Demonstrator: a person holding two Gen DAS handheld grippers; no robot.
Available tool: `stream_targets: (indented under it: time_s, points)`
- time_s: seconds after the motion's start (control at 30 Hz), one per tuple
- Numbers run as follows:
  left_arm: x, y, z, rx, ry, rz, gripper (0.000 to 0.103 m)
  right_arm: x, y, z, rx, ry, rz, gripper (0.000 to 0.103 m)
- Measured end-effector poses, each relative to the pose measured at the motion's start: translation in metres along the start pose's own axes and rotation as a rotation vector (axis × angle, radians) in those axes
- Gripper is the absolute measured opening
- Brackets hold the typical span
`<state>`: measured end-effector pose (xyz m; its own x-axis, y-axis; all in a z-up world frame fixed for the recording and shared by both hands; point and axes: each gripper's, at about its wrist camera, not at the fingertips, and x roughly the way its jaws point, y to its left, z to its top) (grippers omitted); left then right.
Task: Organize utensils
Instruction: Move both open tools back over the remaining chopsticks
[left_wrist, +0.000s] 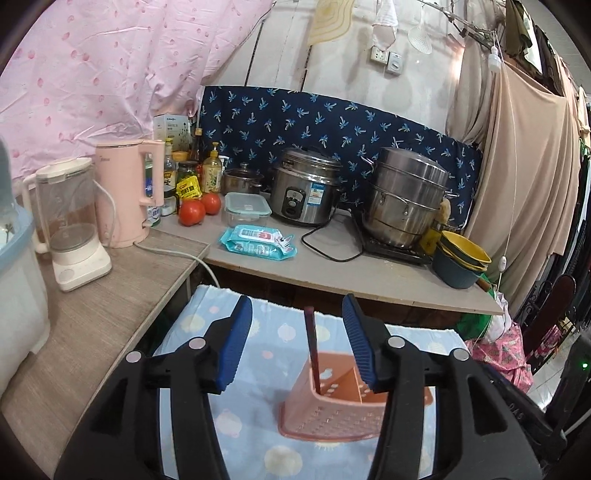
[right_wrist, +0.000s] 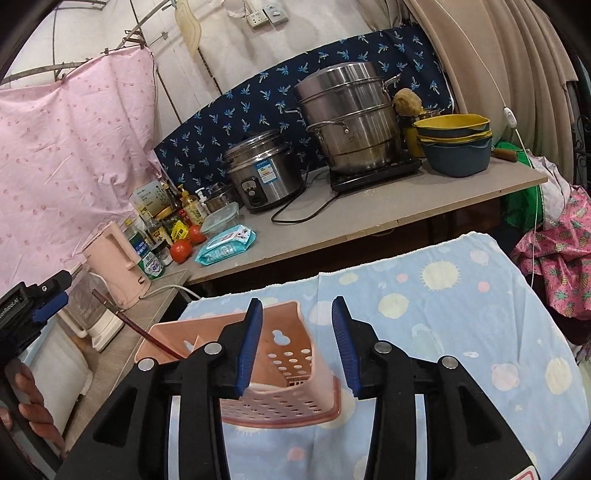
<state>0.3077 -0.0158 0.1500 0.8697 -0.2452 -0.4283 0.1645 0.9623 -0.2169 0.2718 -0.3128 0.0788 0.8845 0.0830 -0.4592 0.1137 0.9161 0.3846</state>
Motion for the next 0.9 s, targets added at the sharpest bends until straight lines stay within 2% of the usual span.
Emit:
stream_targets:
  time_s: [0.1, 0.4, 0.7, 0.9]
  points:
    - [-0.015, 0.005, -0.01, 0.0, 0.019, 0.004, 0.049, -0.024, 0.003, -0.009, -0.011, -0.009, 0.0, 0.047]
    - [-0.068, 0.013, -0.071, 0.045, 0.108, 0.025, 0.05, -0.093, 0.009, -0.064, -0.074, 0.032, -0.045, 0.049]
    - [-0.111, 0.022, -0.148, 0.06, 0.235, 0.036, 0.05, -0.148, 0.004, -0.147, -0.133, 0.142, -0.106, 0.049]
    - [-0.126, 0.027, -0.198, 0.073, 0.32, 0.047, 0.05, -0.168, 0.0, -0.199, -0.145, 0.231, -0.124, 0.049]
